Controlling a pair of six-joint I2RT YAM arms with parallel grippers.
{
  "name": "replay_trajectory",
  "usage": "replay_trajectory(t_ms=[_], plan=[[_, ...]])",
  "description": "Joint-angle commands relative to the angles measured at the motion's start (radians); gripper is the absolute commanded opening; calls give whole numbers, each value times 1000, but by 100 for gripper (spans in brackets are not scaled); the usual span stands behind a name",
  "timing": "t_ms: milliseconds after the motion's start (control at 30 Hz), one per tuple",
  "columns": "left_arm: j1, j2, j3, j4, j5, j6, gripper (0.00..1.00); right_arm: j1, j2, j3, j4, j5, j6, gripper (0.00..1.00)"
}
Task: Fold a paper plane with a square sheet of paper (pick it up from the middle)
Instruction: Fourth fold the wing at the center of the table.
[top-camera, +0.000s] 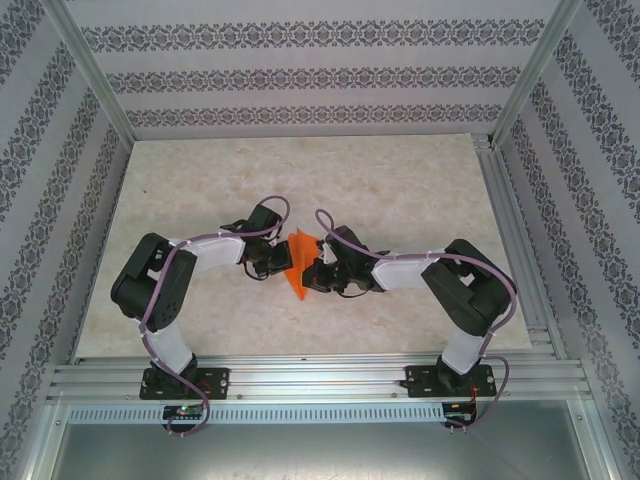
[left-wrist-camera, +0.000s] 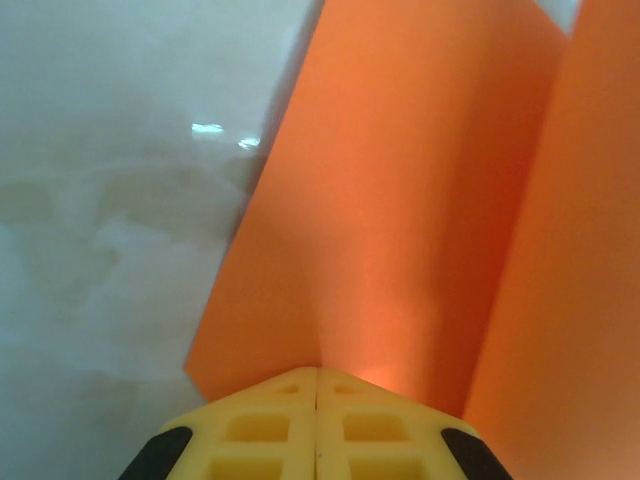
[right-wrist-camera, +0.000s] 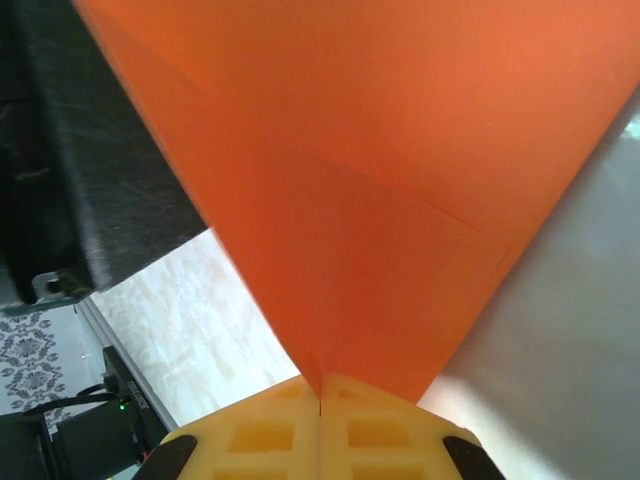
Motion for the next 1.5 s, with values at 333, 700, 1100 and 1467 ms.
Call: replay_trajectory(t_ms=[333, 700, 1100, 1467], plan=[[-51, 61, 23, -52, -14, 31, 9, -15, 54, -36, 66, 12, 15, 0], [-53, 68, 28, -64, -29, 33, 9, -39, 1, -64, 60, -8, 2, 2], [-54, 77, 36, -70, -28, 41, 9, -55, -22, -49, -59, 24, -61, 3], [-54, 78, 36, -69, -26, 43, 9, -57, 11, -36, -64, 33, -76, 3]])
